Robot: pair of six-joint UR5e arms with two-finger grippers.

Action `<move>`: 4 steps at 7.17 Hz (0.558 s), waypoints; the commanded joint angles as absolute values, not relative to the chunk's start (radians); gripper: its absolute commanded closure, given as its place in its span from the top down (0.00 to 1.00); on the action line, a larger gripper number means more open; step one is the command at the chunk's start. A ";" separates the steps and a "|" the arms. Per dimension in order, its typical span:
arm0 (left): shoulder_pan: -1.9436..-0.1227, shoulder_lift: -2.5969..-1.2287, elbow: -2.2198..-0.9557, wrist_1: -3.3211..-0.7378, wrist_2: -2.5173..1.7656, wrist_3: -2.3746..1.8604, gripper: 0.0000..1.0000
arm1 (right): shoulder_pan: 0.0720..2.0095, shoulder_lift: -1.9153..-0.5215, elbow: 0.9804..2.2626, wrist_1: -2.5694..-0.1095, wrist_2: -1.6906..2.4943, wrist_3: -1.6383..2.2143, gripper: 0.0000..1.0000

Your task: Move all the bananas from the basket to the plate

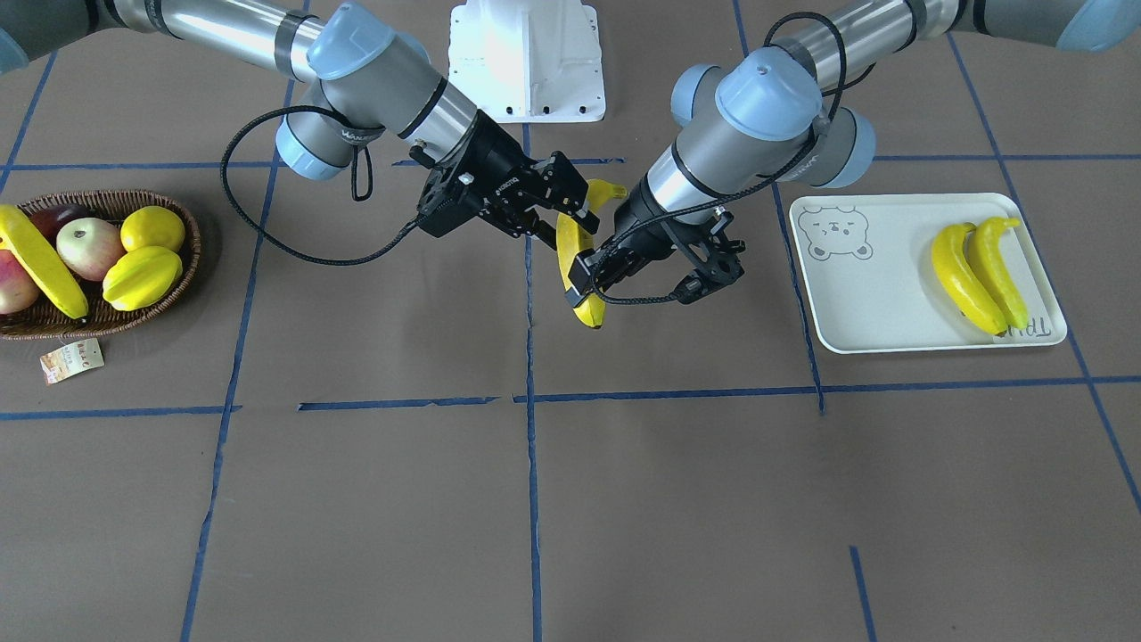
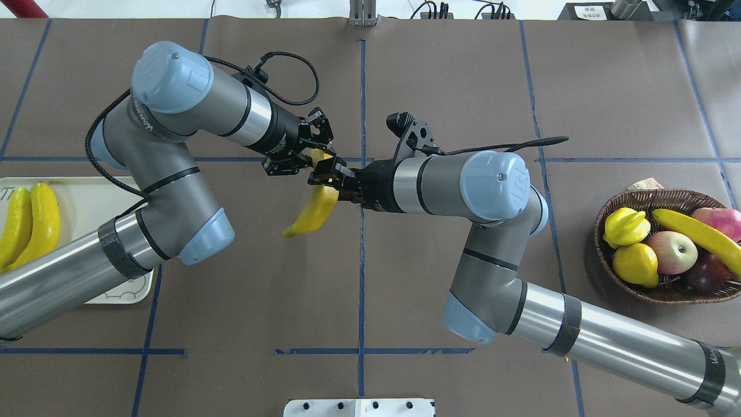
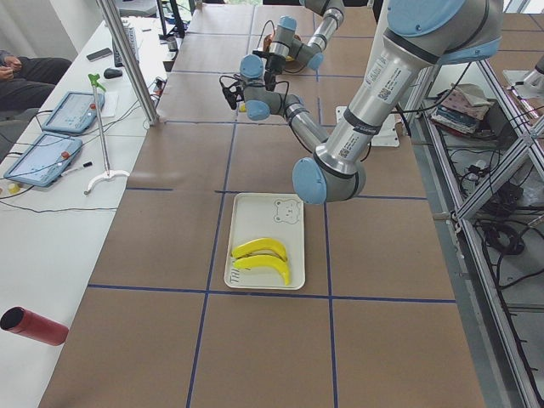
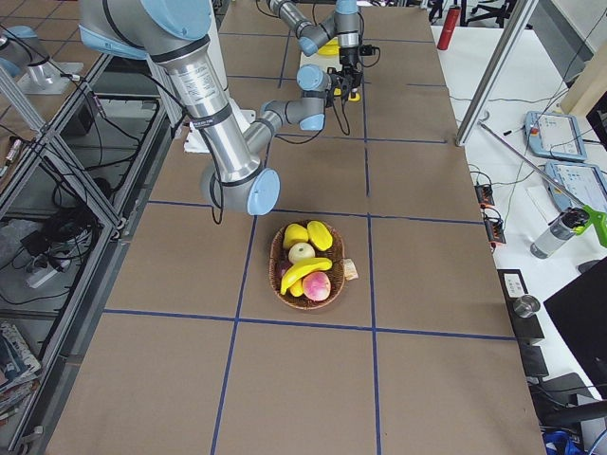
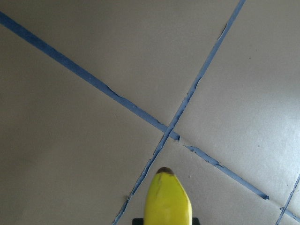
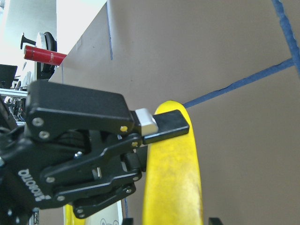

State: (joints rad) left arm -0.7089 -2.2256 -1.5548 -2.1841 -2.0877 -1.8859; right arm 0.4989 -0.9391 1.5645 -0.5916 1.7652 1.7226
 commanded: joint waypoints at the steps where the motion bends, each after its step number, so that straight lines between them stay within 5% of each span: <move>1: -0.721 -2.221 -1.559 -2.184 -2.092 -1.882 0.00 | 0.523 -0.939 1.568 -0.638 1.775 1.721 1.00; 4: -0.796 -2.096 -1.562 -2.172 -2.086 -1.885 0.00 | 0.599 -0.943 1.588 -0.866 1.895 1.695 1.00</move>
State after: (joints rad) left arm -0.7563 -2.1516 -1.5607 -2.1764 -2.0877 -1.8866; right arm 0.5605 -0.9406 1.5847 -0.7814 1.8259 1.7089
